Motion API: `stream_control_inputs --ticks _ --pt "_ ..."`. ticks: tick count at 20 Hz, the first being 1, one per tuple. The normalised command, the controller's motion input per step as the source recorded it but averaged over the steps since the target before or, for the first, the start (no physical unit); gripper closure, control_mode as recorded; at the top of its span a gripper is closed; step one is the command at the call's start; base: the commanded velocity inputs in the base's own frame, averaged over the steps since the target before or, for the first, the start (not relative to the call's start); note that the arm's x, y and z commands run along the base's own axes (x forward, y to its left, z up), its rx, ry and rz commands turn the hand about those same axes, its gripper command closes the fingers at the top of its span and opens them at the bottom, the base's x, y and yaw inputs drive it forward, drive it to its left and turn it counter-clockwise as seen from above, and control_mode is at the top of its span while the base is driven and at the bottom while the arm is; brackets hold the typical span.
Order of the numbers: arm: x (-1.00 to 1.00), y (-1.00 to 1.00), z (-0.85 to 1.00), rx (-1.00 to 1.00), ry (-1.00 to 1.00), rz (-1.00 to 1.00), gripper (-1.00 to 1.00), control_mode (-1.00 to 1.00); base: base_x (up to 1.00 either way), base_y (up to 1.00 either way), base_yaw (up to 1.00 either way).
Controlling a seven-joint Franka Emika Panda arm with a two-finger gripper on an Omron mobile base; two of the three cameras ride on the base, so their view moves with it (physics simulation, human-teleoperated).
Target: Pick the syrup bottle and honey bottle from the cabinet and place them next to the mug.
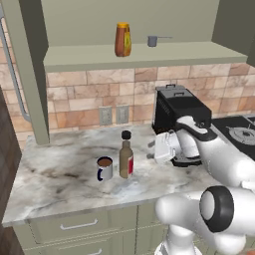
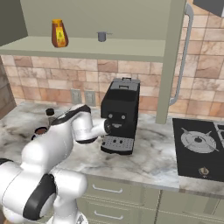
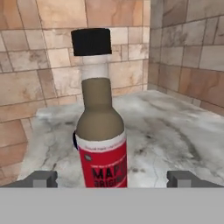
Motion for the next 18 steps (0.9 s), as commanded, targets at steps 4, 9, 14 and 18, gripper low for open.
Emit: stream_control_inputs --ticks 4,9,14,18 --pt "-0.49 -0.18 0.57 0.00 0.03 -0.13 -1.00 -1.00 0.00 0.00 0.00" --pt "-0.47 -0.11 0.73 0.00 0.10 -0.17 -1.00 -1.00 0.00 0.00 0.00" --pt "-0.34 0.00 0.93 -0.01 0.18 -0.29 -1.00 -1.00 0.00 0.00 0.00" --pt "-0.39 0.00 0.84 -0.01 0.17 -0.33 -1.00 -1.00 0.00 0.00 0.00"
